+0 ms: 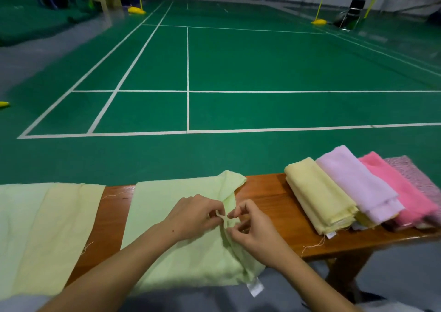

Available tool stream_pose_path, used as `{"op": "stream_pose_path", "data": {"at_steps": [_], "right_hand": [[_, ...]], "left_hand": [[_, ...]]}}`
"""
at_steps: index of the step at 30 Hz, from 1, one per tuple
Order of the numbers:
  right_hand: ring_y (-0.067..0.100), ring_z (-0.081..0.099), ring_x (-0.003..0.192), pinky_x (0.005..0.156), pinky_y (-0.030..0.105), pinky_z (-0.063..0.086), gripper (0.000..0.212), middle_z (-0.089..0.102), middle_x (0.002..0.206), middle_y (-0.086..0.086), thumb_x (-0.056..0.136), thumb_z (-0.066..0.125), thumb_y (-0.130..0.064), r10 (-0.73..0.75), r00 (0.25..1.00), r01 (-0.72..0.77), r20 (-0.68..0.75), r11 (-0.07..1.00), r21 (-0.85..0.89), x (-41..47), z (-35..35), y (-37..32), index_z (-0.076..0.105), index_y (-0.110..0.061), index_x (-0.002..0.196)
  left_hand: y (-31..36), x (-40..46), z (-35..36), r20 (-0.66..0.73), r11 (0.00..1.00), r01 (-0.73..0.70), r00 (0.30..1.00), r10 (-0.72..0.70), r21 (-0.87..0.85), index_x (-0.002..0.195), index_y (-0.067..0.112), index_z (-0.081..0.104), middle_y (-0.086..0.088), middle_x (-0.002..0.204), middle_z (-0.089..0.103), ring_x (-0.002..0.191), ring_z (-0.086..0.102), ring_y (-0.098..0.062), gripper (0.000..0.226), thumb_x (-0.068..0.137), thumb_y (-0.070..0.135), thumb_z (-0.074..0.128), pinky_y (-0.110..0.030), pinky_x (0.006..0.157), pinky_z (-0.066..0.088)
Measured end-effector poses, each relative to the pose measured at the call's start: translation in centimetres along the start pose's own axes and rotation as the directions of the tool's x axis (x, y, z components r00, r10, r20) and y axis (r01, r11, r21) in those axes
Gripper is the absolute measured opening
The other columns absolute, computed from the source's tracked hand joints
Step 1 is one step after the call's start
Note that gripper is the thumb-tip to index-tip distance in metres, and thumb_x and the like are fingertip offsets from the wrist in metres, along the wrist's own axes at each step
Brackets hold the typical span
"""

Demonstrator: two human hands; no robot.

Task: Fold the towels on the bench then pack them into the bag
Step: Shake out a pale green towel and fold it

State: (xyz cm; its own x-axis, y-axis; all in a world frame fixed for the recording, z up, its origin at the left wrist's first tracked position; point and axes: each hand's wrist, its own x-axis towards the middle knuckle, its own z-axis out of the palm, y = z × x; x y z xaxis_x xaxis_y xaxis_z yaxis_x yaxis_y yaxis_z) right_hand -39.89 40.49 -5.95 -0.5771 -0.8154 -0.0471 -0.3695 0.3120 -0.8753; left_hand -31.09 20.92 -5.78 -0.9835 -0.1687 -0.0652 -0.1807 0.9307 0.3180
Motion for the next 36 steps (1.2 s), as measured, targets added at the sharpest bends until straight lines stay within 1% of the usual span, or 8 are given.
{"op": "stream_pose_path", "data": {"at_steps": [4,9,12,20,27,30,33,36], "right_hand": [[0.002,0.062,0.088,0.074,0.016,0.05,0.049,0.067,0.1,-0.011,0.077,0.087,-0.042,0.068,0.997,-0.064,0.029,0.988,-0.143,-1.3,-1.2,1.0,0.062,-0.031,0.117],[0.013,0.065,0.08,0.072,0.037,0.055,0.022,0.072,0.087,-0.006,0.08,0.075,-0.042,0.044,0.989,-0.002,0.141,0.96,-0.282,-2.6,-2.4,0.7,0.072,-0.023,0.092],[0.01,0.068,0.081,0.071,0.033,0.056,0.008,0.074,0.088,-0.009,0.089,0.072,-0.031,0.046,0.985,-0.013,0.166,0.981,-0.196,-3.0,-4.6,1.0,0.073,-0.024,0.089],[0.004,0.061,0.076,0.066,0.028,0.047,0.013,0.066,0.079,-0.012,0.088,0.074,-0.027,-0.055,0.996,0.034,-0.067,0.958,-0.284,0.5,-4.7,1.6,0.064,-0.03,0.08],[-0.011,0.057,0.116,0.098,0.028,0.046,0.006,0.065,0.127,-0.019,0.084,0.081,-0.01,0.078,0.995,-0.056,-0.07,0.96,0.275,5.7,-1.1,0.1,0.079,-0.016,0.085],[0.001,0.055,0.132,0.108,0.034,0.045,0.006,0.057,0.148,-0.014,0.077,0.082,-0.01,0.042,0.998,-0.022,-0.036,0.9,0.436,7.0,-0.2,-0.4,0.08,-0.015,0.08],[0.024,0.064,0.129,0.108,0.057,0.049,0.008,0.067,0.14,0.0,0.081,0.075,0.004,0.013,1.0,0.0,-0.018,0.823,0.568,7.9,0.8,-0.3,0.071,0.009,0.087],[0.026,0.071,0.117,0.105,0.057,0.052,0.005,0.077,0.12,0.008,0.081,0.071,0.013,-0.005,0.999,0.02,-0.031,0.873,0.487,8.1,0.9,-0.9,0.068,0.014,0.085]], "left_hand": [[-0.7,0.0,-0.4,-0.049,0.999,0.017,0.999,-0.02,-0.048,0.105,0.041,0.068,0.032,0.079,0.061,0.08,0.061,-0.002,0.015,0.095,0.051,0.064,-0.03,0.068,0.042],[-0.8,-0.7,-0.5,-0.079,0.993,0.031,0.996,-0.04,-0.111,0.095,0.041,0.065,0.032,0.079,0.064,0.075,0.065,0.003,0.011,0.092,0.052,0.065,-0.029,0.067,0.048],[-1.1,-1.2,-0.9,-0.068,0.968,0.042,0.996,-0.061,-0.247,0.086,0.037,0.066,0.021,0.083,0.072,0.076,0.069,0.0,0.011,0.087,0.048,0.069,-0.031,0.069,0.055],[-1.1,-3.6,-1.4,-0.015,0.826,0.061,0.996,-0.084,-0.56,0.079,0.018,0.068,0.013,0.075,0.064,0.07,0.057,-0.004,0.027,0.082,0.037,0.087,-0.021,0.062,0.047],[-1.2,-5.5,-2.4,-0.003,0.635,0.057,0.996,-0.093,-0.77,0.082,0.002,0.067,0.008,0.074,0.059,0.064,0.05,-0.002,0.026,0.084,0.019,0.087,-0.017,0.06,0.039],[-1.8,-6.2,-3.1,-0.011,0.591,0.054,0.994,-0.105,-0.805,0.084,-0.003,0.065,0.009,0.072,0.057,0.063,0.047,-0.003,0.027,0.084,0.014,0.087,-0.015,0.059,0.037],[-2.4,-6.6,-3.7,-0.014,0.585,0.054,0.994,-0.111,-0.809,0.084,-0.003,0.066,0.01,0.071,0.057,0.061,0.048,-0.002,0.026,0.085,0.013,0.086,-0.015,0.059,0.038],[-2.9,-6.7,-4.1,0.001,0.608,0.076,0.992,-0.123,-0.79,0.084,-0.001,0.068,0.009,0.072,0.061,0.064,0.052,-0.004,0.027,0.086,0.018,0.086,-0.018,0.061,0.041]]}}
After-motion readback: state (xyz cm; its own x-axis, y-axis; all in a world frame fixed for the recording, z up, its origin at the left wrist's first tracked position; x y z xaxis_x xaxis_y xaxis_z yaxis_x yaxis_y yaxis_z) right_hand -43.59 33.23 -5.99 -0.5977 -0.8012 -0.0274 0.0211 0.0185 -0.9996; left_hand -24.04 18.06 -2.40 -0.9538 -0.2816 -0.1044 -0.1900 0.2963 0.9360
